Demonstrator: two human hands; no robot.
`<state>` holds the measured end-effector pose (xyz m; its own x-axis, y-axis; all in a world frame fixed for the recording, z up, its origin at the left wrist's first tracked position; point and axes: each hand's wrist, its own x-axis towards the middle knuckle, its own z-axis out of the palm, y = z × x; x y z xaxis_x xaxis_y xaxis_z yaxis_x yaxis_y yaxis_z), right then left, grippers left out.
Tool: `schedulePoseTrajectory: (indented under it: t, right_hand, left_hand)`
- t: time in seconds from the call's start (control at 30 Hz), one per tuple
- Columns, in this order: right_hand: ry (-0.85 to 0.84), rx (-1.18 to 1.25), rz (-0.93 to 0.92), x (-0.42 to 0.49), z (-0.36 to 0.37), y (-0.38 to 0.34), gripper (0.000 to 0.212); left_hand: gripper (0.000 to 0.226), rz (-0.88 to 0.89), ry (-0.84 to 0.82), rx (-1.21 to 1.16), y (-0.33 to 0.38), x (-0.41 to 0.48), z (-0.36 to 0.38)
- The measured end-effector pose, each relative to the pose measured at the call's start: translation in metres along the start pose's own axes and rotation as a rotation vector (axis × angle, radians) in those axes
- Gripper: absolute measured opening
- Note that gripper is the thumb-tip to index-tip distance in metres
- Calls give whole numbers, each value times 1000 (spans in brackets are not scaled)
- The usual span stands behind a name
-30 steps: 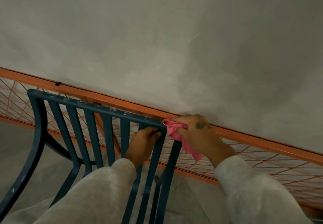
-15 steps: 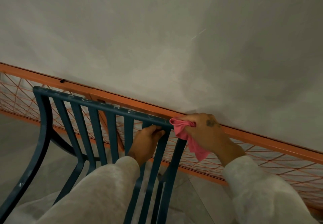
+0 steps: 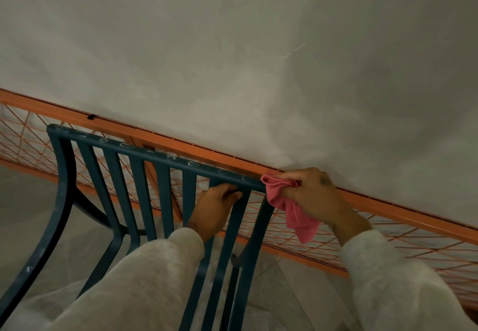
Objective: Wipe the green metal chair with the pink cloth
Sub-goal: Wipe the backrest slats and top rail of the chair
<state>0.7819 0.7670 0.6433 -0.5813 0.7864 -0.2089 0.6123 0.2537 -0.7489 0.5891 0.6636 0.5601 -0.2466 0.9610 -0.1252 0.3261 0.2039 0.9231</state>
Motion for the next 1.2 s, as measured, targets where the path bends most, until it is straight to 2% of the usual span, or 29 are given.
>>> schedulePoseTrajectory:
  t: [0.13,0.3,0.4,0.5,0.57,0.63,0.77,0.87,1.0,1.1,1.2]
  right_hand:
    - [-17,35,134,3,-11,9,25]
    - [75,18,86,11,9,5,19]
    - [69,32,66,15,17,-2,16]
    - [60,230,173,9,15,4,5]
    - [97,460,235,-3,15,16,12]
    - [127,533,258,-14,14,27,18]
    - [174,292,219,-27,7,27,22]
    - [284,265,116,-23,2,10,34]
    - [198,86,-108,-6,17,-23,33]
    - [129,-198,-175,7,40,-31,32]
    - [225,-372,-148,12,56,-30,33]
  left_hand:
    - [9,-6,27,15,0,1,0]
    - [14,-25,17,-13,-2,0,2]
    - [19,-54,31,-22,-1,1,4]
    - [21,-51,41,-7,-2,1,4]
    - [23,-27,47,-11,-2,-2,4]
    - [22,-28,85,-42,-1,-4,7]
    - [20,-5,228,33,2,-8,9]
    - [13,-24,411,136,0,-15,0]
    - [23,-132,582,113,1,-16,-14]
    - [22,-149,541,90,-2,-13,-17]
    - [19,-137,447,57,-11,-10,-20]
